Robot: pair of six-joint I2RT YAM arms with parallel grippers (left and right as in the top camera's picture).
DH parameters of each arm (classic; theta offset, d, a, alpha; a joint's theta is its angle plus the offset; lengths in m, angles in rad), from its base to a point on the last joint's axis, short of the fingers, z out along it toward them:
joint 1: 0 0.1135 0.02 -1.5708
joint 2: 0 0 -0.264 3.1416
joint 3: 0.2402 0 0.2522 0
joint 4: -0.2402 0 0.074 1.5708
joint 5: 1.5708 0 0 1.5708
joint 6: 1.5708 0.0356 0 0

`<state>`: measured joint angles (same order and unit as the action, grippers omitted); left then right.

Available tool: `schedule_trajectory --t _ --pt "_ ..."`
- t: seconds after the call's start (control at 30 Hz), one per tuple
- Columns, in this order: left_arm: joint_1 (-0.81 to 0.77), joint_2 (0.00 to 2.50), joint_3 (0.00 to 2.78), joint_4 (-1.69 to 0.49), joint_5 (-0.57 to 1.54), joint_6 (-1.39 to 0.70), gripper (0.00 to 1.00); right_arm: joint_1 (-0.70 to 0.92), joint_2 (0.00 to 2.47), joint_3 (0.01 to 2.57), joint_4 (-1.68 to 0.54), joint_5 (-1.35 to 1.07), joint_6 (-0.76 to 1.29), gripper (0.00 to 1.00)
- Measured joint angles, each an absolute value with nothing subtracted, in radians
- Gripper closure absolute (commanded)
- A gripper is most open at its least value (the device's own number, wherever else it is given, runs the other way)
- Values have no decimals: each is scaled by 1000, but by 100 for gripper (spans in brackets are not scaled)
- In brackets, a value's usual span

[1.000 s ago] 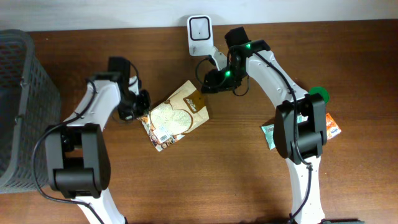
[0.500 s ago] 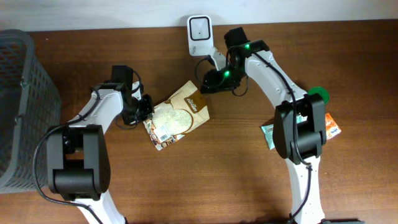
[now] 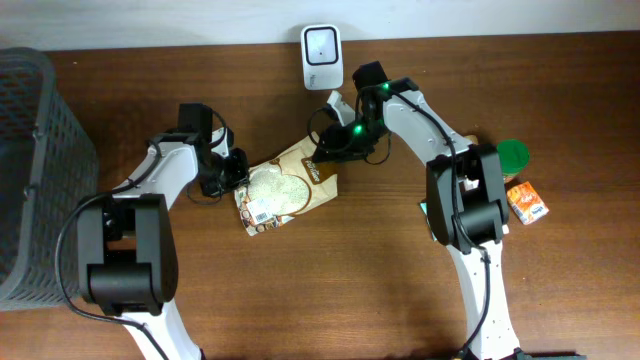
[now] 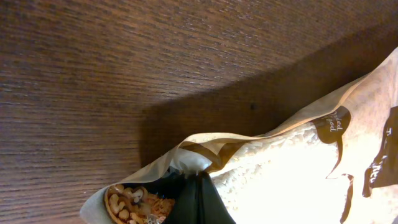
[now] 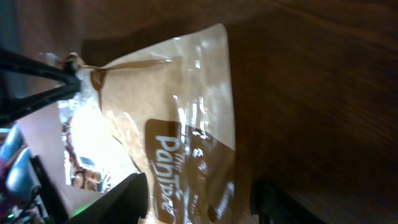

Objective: Scan the item barcode
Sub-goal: 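Grasp the rice bag with both left and right grippers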

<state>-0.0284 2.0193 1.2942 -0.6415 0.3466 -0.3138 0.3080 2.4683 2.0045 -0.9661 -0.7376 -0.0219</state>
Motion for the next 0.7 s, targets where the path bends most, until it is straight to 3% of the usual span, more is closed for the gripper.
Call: schedule_trajectory --t 0.47,0.7 --pt "-10 2025 1295 -625 334 -307 100 453 2541 2005 -923 -1000 20 48" --pt "-2 2025 1301 -623 294 -307 100 477 2560 2004 -850 -1016 91 76"
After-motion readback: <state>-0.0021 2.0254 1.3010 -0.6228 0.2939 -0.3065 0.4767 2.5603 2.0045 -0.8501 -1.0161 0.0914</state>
